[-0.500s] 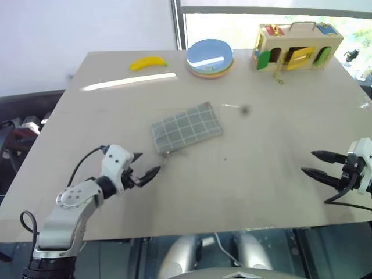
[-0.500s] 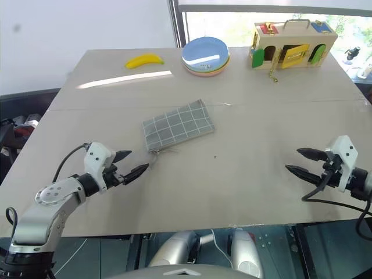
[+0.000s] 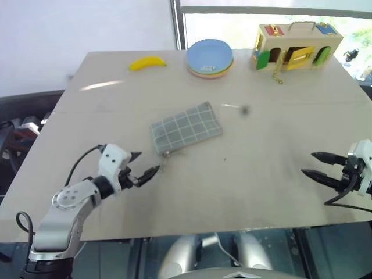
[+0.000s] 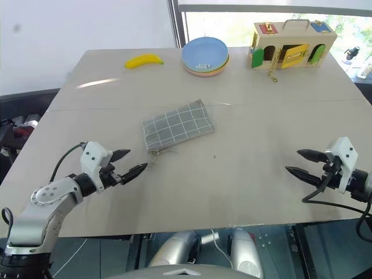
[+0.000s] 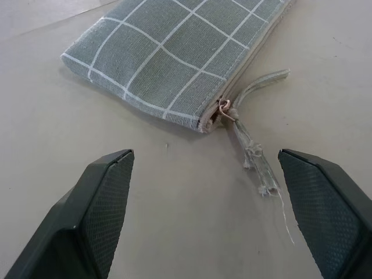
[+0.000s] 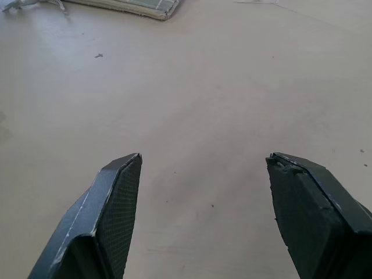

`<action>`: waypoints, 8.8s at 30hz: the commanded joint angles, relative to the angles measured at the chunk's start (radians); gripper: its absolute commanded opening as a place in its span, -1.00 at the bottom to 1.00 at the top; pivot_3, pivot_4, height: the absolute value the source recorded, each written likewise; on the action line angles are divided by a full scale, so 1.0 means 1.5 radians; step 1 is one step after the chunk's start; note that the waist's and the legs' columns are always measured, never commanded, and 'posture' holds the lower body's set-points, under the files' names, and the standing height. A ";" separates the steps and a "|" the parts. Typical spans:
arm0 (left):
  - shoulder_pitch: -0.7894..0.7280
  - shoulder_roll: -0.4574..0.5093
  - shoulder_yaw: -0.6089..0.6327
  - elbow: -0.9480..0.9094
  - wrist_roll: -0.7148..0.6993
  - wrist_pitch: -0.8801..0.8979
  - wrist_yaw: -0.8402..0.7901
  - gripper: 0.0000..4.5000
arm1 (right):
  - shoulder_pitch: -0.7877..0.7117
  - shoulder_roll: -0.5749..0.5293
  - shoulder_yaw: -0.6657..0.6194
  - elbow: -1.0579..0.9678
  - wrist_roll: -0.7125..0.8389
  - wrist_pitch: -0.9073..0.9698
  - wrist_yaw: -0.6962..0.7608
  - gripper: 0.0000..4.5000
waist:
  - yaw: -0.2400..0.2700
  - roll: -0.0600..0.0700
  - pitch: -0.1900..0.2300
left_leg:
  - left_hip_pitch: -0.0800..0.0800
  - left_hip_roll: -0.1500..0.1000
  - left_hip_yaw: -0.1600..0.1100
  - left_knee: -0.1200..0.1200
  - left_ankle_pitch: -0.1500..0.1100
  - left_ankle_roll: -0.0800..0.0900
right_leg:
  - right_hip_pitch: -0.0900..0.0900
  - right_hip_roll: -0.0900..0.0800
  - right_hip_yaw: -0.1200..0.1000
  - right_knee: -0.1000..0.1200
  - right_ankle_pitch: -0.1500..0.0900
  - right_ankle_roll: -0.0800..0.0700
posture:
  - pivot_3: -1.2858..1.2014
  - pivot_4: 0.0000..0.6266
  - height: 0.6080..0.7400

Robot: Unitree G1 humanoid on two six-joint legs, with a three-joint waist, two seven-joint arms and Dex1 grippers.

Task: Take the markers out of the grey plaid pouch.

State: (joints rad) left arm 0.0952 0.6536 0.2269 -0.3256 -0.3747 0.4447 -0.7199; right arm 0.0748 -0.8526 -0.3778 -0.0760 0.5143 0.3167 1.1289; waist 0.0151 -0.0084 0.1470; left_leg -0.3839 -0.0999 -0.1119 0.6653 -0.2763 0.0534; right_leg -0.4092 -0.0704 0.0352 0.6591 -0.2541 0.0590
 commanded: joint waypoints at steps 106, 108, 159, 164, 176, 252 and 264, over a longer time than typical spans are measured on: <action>-0.417 -0.097 -0.363 0.431 0.528 -0.734 0.216 -1.00 | -0.313 0.113 0.204 0.089 -0.105 0.197 -0.287 -0.14 | -0.018 0.003 -0.005 | -0.008 -0.001 -0.003 0.003 0.001 -0.001 | -0.007 -0.001 -0.004 0.002 0.000 0.000 | 0.03 -0.52 1.00; -0.417 -0.101 -0.362 0.426 0.520 -0.725 0.212 -1.00 | -0.312 0.136 0.185 0.030 -0.042 0.245 -0.275 0.25 | -0.021 0.003 -0.005 | -0.008 -0.001 -0.003 0.003 0.001 -0.001 | -0.007 -0.001 -0.004 0.002 0.000 0.000 | 0.03 -0.52 1.00; -0.424 -0.170 -0.366 0.380 0.486 -0.665 0.171 -1.00 | -0.325 0.263 0.240 -0.085 0.102 0.346 -0.263 -0.91 | -0.018 0.003 -0.005 | -0.008 -0.002 -0.003 0.004 0.001 -0.001 | -0.007 -0.001 -0.005 0.002 0.000 0.000 | 0.03 -0.52 1.00; -0.413 -0.166 -0.372 0.362 0.473 -0.676 0.152 -1.00 | -0.344 0.280 0.211 -0.048 0.095 0.333 -0.299 -0.91 | -0.018 0.003 -0.005 | -0.008 -0.002 -0.003 0.004 0.001 -0.001 | -0.007 -0.001 -0.005 0.002 0.000 0.000 | 0.03 -0.52 1.00; -0.372 -0.179 -0.343 0.249 0.258 -0.459 -0.001 -1.00 | -0.361 0.160 0.354 -0.038 -0.098 0.204 -0.233 0.09 | -0.020 0.003 -0.005 | -0.008 -0.002 -0.003 0.004 0.001 0.000 | -0.007 -0.001 -0.005 0.002 0.000 0.000 | 0.03 -0.52 1.00; -0.427 -0.255 -0.313 0.264 0.112 -0.197 -0.100 -1.00 | -0.417 0.047 0.452 0.087 -0.459 -0.007 -0.122 -0.57 | -0.016 0.003 -0.005 | -0.007 -0.001 -0.004 0.004 0.001 -0.001 | -0.005 0.000 -0.005 0.001 0.000 0.000 | 0.03 -0.52 1.00; -0.439 -0.267 -0.309 0.270 0.105 -0.188 -0.095 -1.00 | -0.487 0.087 0.483 0.231 -0.479 -0.077 -0.130 -0.57 | -0.019 0.003 -0.005 | -0.006 -0.001 -0.003 0.004 0.001 -0.001 | -0.005 0.000 -0.006 0.001 0.000 0.000 | 0.03 -0.52 1.00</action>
State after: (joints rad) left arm -0.5443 0.2498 -0.2866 0.1109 -0.1940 0.1771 -0.8694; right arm -0.6634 -0.7082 0.3445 0.2229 -0.1712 0.1967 0.9311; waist -0.0129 -0.0044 0.1401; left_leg -0.3934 -0.1018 -0.1171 0.6708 -0.2747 0.0520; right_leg -0.4166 -0.0709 0.0270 0.6612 -0.2539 0.0592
